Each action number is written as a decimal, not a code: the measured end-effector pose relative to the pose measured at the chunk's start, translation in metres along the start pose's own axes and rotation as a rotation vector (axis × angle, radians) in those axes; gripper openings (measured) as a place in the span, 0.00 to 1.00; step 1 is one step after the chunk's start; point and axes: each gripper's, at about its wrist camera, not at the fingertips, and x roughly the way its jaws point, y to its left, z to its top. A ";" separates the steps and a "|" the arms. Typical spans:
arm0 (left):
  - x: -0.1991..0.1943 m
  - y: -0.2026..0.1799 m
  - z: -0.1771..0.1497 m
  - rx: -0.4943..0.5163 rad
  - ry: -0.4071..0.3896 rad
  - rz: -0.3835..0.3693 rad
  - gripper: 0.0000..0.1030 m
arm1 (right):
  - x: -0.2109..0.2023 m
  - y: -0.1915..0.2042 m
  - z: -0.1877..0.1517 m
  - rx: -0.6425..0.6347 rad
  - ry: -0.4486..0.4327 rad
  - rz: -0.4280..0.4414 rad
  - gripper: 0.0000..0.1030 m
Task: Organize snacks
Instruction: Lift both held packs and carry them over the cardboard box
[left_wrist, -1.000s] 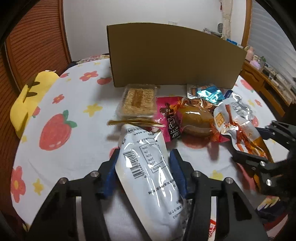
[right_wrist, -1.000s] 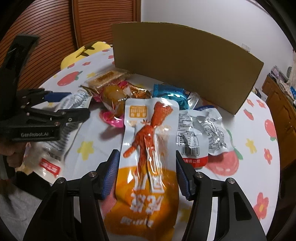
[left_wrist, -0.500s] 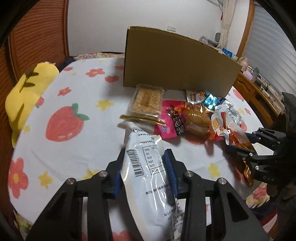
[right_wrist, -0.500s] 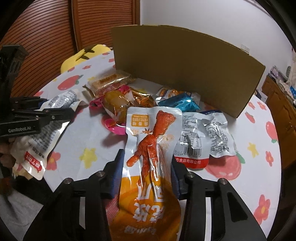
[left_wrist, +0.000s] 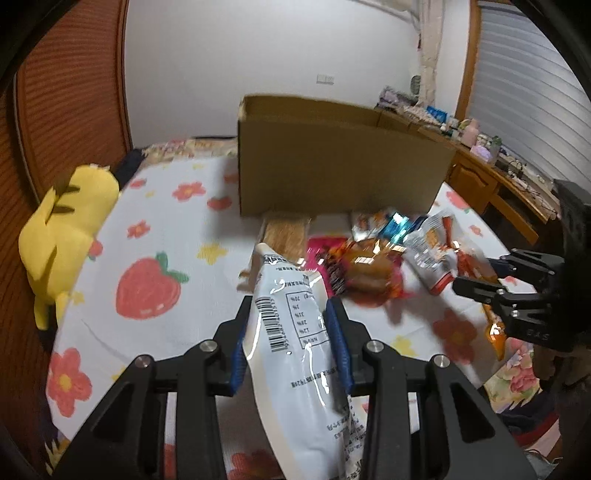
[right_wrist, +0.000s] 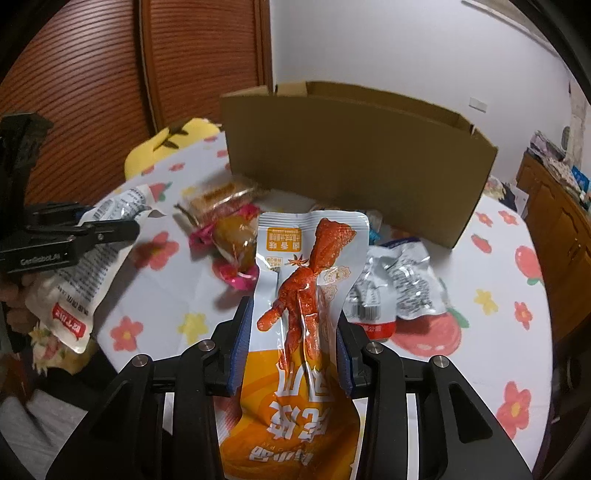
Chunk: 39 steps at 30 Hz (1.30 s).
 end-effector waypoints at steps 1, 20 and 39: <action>-0.005 -0.002 0.004 0.006 -0.014 -0.008 0.36 | -0.003 -0.001 0.001 0.001 -0.008 -0.003 0.38; -0.026 -0.019 0.086 0.095 -0.161 -0.050 0.36 | -0.040 -0.016 0.054 -0.041 -0.137 -0.056 0.38; 0.028 -0.017 0.179 0.118 -0.210 -0.044 0.36 | -0.006 -0.088 0.145 0.019 -0.188 -0.118 0.39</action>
